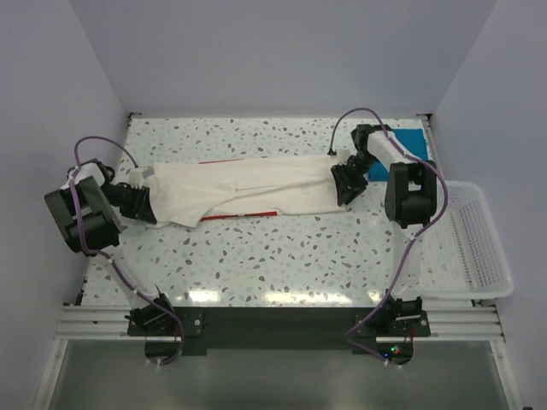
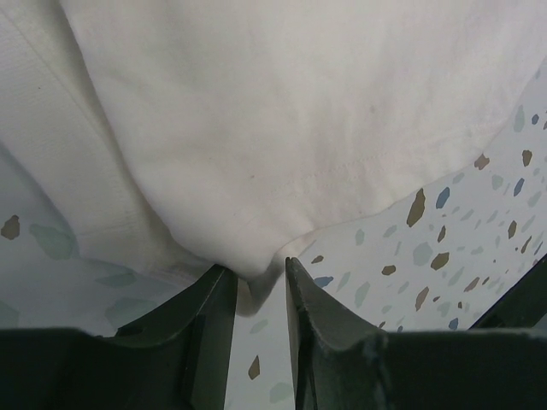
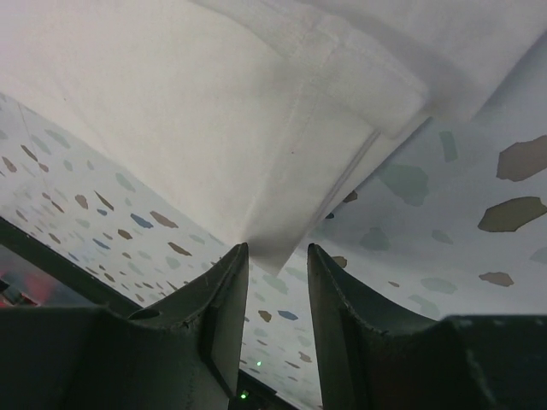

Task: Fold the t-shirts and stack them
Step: Fold the tshirt

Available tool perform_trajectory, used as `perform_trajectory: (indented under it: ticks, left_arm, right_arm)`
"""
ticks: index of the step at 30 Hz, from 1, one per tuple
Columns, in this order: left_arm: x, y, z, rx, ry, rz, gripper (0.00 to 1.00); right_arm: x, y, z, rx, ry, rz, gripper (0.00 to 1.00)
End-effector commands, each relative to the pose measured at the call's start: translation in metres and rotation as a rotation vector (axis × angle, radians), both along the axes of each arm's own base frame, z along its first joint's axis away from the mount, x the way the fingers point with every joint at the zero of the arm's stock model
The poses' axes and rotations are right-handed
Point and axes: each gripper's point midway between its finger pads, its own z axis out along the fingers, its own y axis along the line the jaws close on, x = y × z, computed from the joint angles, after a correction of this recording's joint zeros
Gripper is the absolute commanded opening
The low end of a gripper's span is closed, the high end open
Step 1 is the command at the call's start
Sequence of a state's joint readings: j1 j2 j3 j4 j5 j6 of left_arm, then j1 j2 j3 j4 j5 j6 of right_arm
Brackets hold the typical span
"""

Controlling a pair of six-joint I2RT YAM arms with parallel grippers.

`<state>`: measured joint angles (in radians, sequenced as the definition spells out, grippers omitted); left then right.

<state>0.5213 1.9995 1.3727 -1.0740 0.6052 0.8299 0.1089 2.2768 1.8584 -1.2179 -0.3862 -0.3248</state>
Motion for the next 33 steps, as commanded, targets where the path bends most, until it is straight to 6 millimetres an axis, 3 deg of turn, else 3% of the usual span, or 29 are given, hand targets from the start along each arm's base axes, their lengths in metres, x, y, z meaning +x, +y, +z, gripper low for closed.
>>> perform_trajectory:
  ticks: [1, 6, 13, 18, 28, 33]
  left_arm:
    - [0.011, -0.001, 0.006, -0.022, -0.042, -0.006, 0.34]
    - [0.009, -0.005, 0.004, -0.034, -0.034, -0.014, 0.35]
    - [0.011, -0.005, 0.008, -0.036, -0.044, -0.021, 0.17]
    - [0.017, -0.003, 0.02, -0.034, -0.069, -0.03, 0.01]
    - [0.016, 0.021, 0.046, 0.037, -0.098, -0.039, 0.0]
    - [0.009, 0.025, 0.036, 0.054, -0.088, -0.028, 0.0]
  right_arm:
    - [0.002, 0.0, -0.005, 0.0, 0.017, -0.027, 0.38]
    - [0.001, 0.003, -0.009, 0.015, 0.031, -0.03, 0.34]
    - [-0.001, 0.0, 0.0, 0.008, 0.021, -0.014, 0.0]
    - [0.001, -0.008, 0.008, -0.012, -0.007, 0.0, 0.0]
    - [0.002, -0.032, 0.036, -0.081, -0.111, 0.068, 0.0]
    - [-0.013, -0.044, 0.015, -0.131, -0.086, 0.107, 0.0]
